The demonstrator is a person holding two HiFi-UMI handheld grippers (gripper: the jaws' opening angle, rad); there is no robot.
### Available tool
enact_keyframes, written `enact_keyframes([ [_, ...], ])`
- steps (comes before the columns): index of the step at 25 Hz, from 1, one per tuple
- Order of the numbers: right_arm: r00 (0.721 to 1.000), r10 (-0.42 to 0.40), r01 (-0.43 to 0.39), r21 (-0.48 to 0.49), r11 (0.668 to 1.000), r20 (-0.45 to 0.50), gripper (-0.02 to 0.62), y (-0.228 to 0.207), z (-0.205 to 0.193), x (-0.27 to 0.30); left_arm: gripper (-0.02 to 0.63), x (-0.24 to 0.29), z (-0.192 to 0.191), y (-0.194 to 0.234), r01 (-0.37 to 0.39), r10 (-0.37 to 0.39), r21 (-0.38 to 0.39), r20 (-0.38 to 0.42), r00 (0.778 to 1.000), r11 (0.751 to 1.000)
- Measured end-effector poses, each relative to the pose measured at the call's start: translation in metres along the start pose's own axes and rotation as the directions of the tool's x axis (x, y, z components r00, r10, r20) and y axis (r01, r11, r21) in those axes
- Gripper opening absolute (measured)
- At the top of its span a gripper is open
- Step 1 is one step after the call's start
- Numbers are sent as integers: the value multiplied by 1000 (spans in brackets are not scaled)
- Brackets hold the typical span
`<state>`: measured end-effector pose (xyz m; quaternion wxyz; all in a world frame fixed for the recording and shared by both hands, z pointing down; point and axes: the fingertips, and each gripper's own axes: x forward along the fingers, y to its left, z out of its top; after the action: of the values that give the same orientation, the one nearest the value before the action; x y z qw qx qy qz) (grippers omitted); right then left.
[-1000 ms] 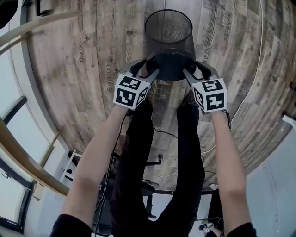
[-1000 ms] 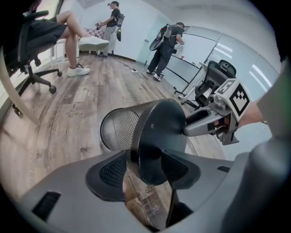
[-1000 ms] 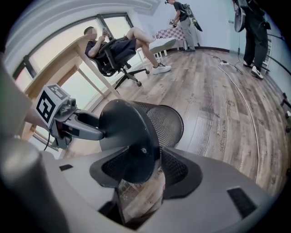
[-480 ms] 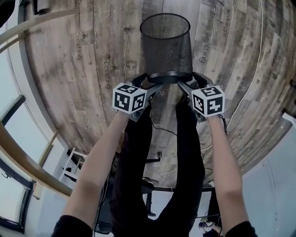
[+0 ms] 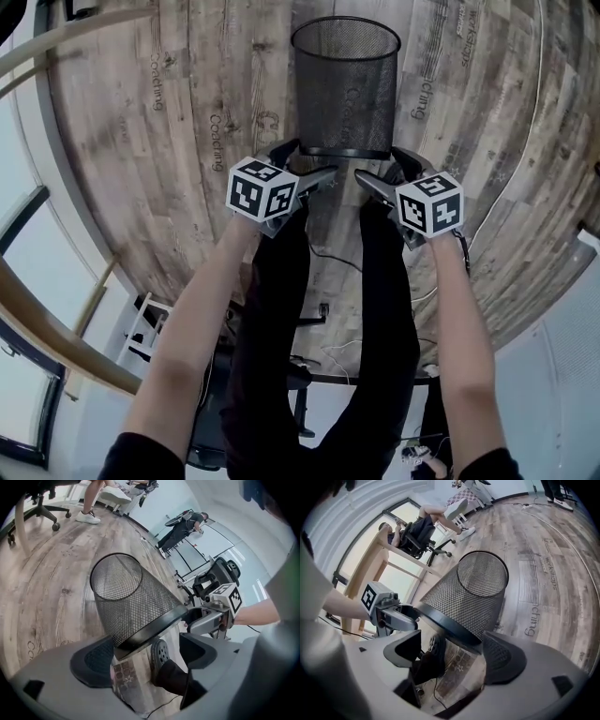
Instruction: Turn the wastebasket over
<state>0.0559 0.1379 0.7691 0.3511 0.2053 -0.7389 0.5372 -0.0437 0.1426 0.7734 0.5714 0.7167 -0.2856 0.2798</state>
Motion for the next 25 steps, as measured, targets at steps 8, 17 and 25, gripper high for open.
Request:
enact_keyframes([
  [8, 998, -10, 7, 41, 999, 59, 387, -12, -7, 14, 448, 16, -12, 8, 8, -9, 11, 14, 1000, 1000],
  [17, 991, 20, -30, 79, 996, 130, 388, -18, -13, 31, 460, 32, -21, 29, 7, -8, 33, 27, 1000, 999],
  [25, 996, 24, -29, 65, 997, 90, 388, -26, -34, 50, 460, 46, -34, 42, -10, 11, 86, -18, 1000, 996],
])
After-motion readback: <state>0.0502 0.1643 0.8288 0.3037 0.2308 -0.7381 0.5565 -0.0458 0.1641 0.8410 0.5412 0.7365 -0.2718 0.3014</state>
